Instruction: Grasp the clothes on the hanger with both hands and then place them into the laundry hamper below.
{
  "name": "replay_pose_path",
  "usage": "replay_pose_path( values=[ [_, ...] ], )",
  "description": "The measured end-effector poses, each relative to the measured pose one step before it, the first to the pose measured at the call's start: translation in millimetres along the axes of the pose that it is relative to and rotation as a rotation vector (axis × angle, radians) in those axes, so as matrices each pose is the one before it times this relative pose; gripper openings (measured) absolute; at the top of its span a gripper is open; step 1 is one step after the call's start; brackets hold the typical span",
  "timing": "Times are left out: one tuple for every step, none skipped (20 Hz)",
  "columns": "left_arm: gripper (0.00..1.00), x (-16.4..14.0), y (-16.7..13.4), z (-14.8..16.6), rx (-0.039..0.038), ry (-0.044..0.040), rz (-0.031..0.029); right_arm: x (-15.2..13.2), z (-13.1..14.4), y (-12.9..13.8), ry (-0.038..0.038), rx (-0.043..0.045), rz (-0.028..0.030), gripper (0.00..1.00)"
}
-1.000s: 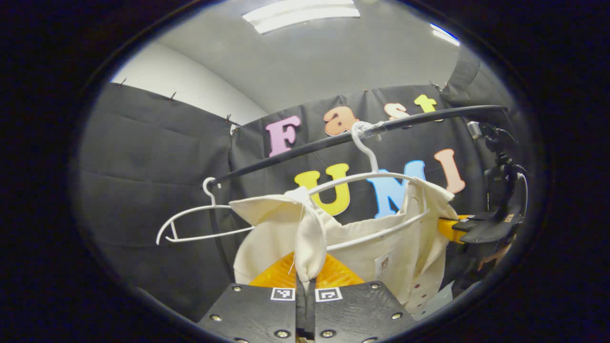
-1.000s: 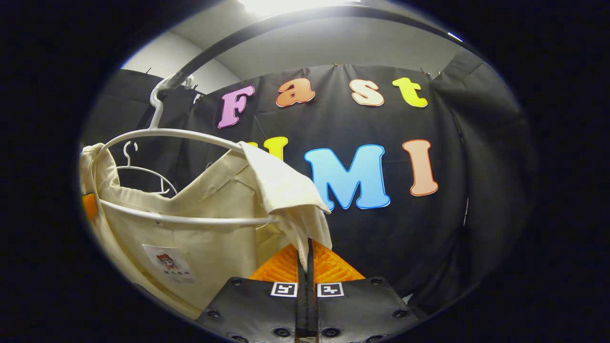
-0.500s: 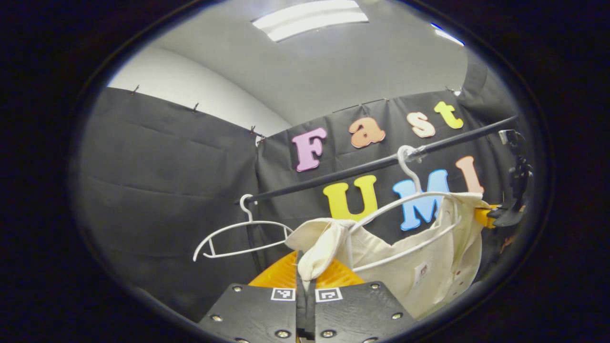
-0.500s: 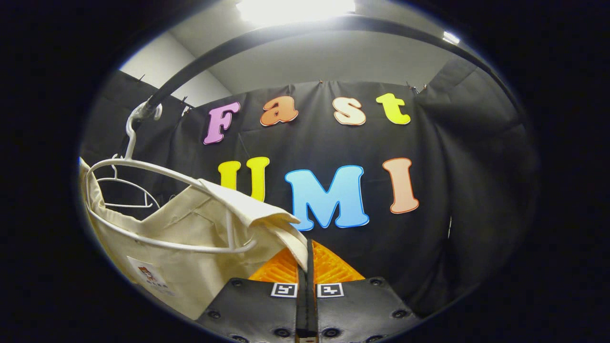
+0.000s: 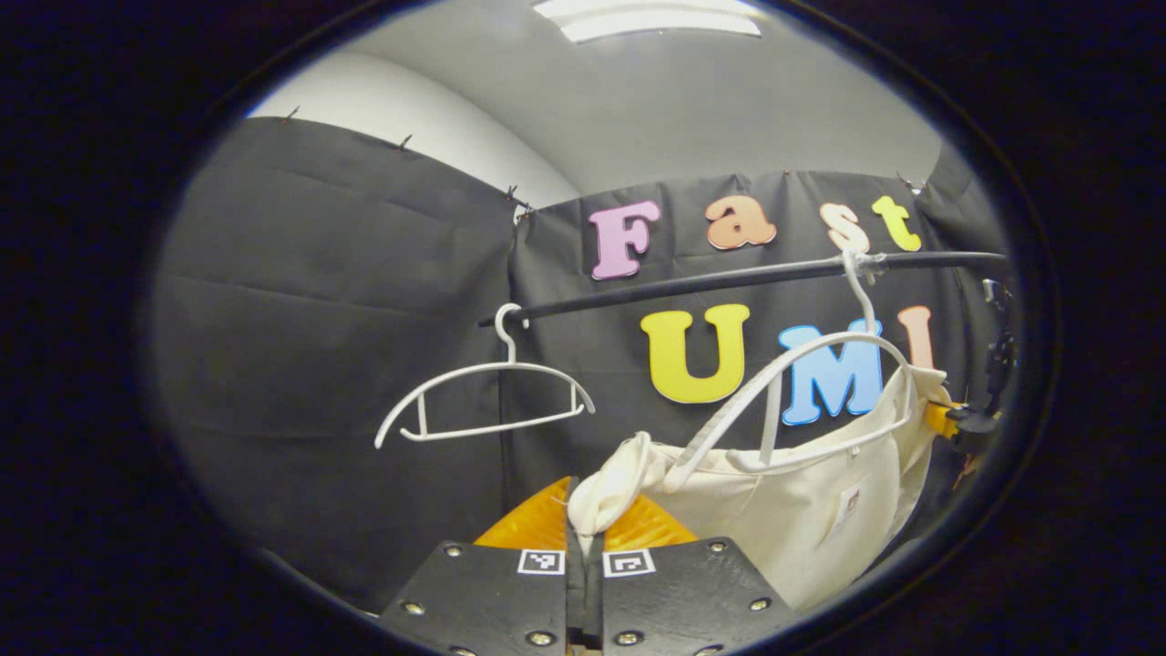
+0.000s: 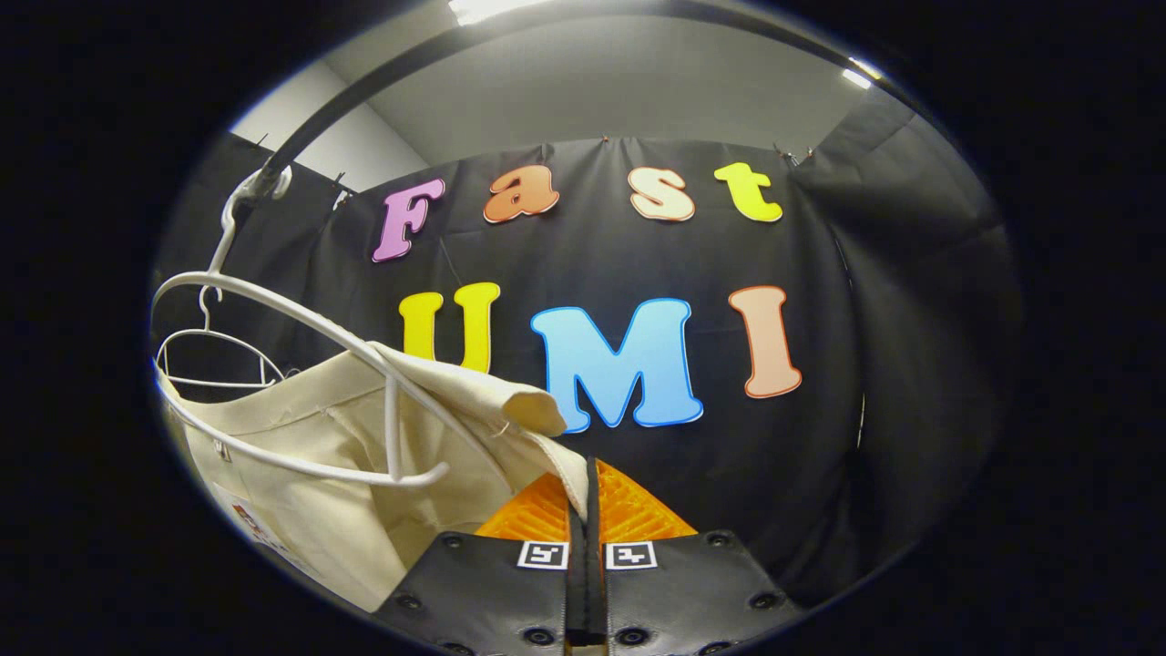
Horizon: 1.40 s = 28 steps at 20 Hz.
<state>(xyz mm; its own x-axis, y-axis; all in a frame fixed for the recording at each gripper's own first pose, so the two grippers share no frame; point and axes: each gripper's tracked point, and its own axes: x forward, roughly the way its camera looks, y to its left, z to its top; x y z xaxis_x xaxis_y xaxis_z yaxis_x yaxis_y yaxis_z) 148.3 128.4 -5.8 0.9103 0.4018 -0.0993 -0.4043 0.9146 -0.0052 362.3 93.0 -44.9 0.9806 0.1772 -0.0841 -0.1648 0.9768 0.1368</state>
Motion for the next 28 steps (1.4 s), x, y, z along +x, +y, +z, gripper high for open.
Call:
replay_pose_path(
  values=[
    [0.0, 4.04, 2.94, -7.08, -0.00585, 0.0108, 0.00197, 5.04, -9.75, -2.24, 0.02565, 0.0069, -0.00199, 0.0],
    [0.0, 2.67, 1.11, -7.0, -0.00272, 0.01231, -0.00201, 6.25, -12.11, -4.38, 0.0296, 0.00577, -0.00783, 0.01],
    [0.01, 3.16, -1.18, -7.21, 0.00257, 0.01161, -0.00103, 3.2, -15.13, -3.9, 0.03527, 0.01366, -0.00232, 0.01],
    [0.01, 2.96, -3.15, -7.2, 0.0059, 0.00761, -0.00841, 2.84, -14.32, -1.59, 0.03379, 0.01607, 0.00218, 0.01],
    [0.0, 4.73, -13.5, -13.79, 0.01348, 0.01171, -0.00667, -0.23, -12.46, -1.76, 0.02432, 0.00432, 0.00556, 0.01],
    [0.0, 0.65, -6.46, -8.77, 0.0201, 0.00842, -0.00297, -0.7, -10.57, -1.89, 0.00916, -0.01359, -0.0004, 0.01],
    [0.0, -3.26, -1.1, -5.32, 0.01971, 0.01344, -0.00053, -1.49, -10.28, -1.25, 0.00956, -0.02486, 0.0019, 0.0],
    [0.01, 2.68, -5.07, -11.51, 0.01767, 0.00764, -0.00282, -2.19, -8.32, 1.47, 0.00322, -0.02196, 0.00366, 0.01],
    [0.0, 0.19, -4.53, -15.09, 0.01155, 0.01299, 0.00252, -3.89, -9.48, 2.64, 0.00386, -0.01693, 0.00668, 0.01],
    [0.0, -1.55, -4.92, -13.37, 0.00474, 0.01771, -0.0046, -3.51, -7.83, 2.71, 0.00134, -0.01261, 0.00655, 0.01],
    [0.0, -4.97, -1.87, -11.62, -0.0002, 0.01513, -0.00156, -6.98, -8.37, 4.0, 0.00465, -0.00829, 0.01263, 0.01],
    [0.0, -5.86, 1.86, -9.3, 0.00395, 0.0129, -0.00249, -5.91, -6.43, 6.65, -0.00104, -0.0037, 0.01918, 0.01],
    [0.0, -11.27, 11.45, -7.06, 0.00652, 0.01161, -0.00059, -6.46, -6.81, 7.25, 0.00295, -0.00912, 0.01976, 0.01],
    [0.0, -8.62, 4.37, -7.23, 0.00142, 0.00631, -0.00069, -6.66, -5.7, 8.34, 0.00175, -0.01364, 0.0201, 0.01],
    [0.0, -7.69, 2.99, -7.02, -0.00021, 0.00552, 0.00177, -7.59, -4.4, 9.26, -0.00026, -0.01125, 0.02438, 0.01],
    [0.0, -9.66, 0.96, -5.63, -0.00014, 0.00424, 0.00018, -7.05, -4.36, 11.11, 0.0049, -0.01236, 0.02288, 0.01],
    [0.0, -5.59, -2.62, -9.08, 0.00145, 0.00239, 0.00387, -7.55, -1.89, 10.44, 0.00006, -0.01213, 0.02494, 0.01],
    [0.0, -9.49, 2.03, -1.7, 0.00463, 0.00182, -0.00334, -7.74, -0.99, 13.05, -0.00576, -0.00925, 0.0283, 0.01],
    [0.0, -7.45, 1.09, -1.98, 0.00661, 0.00006, -0.0015, -8.25, -2.83, 14.68, 0.00226, -0.00997, 0.02697, 0.01],
    [0.01, -7.13, 1.97, -1.66, 0.00422, 0.00363, -0.00077, -8.89, 0.02, 15.09, -0.00117, -0.00231, 0.03024, 0.01],
    [0.0, -7.29, 1.84, -3.34, -0.00149, 0.00188, -0.00385, -8.82, 0.58, 15.48, -0.00376, 0.00358, 0.03121, 0.0],
    [0.0, -7.03, 2.57, -1.15, -0.00069, 0.00159, -0.00192, -8.48, 1.02, 15.63, 0.0004, -0.00192, 0.02814, 0.01],
    [0.0, -4.62, 2.34, -1.21, -0.0002, 0.00446, -0.00256, -5.93, 3.58, 14.46, -0.00753, -0.00006, 0.03061, 0.01],
    [0.0, -1.82, 2.25, -1.35, 0.00266, 0.00184, -0.00094, -7.41, 1.8, 14.86, -0.00348, -0.00249, 0.02902, 0.0],
    [0.0, -6.56, 0.66, -2.34, 0.00355, 0.0035, -0.00216, -4.73, 2.85, 13.6, -0.00174, -0.00414, 0.02898, 0.0],
    [0.0, -6.97, 1.83, -1.26, 0.001, 0.00043, -0.0001, -5.35, 4.74, 13.74, -0.00761, -0.00235, 0.02742, 0.01],
    [0.01, -2.34, -0.31, 0.69, -0.00437, 0.00098, -0.00216, -6.7, 3.86, 14.08, -0.00498, 0.00077, 0.02587, 0.01],
    [0.0, -3.06, 0.41, 1.24, -0.00865, 0.00284, -0.00116, -4.92, 5.24, 12.05, -0.00471, 0.00523, 0.02574, 0.01]
  ],
)
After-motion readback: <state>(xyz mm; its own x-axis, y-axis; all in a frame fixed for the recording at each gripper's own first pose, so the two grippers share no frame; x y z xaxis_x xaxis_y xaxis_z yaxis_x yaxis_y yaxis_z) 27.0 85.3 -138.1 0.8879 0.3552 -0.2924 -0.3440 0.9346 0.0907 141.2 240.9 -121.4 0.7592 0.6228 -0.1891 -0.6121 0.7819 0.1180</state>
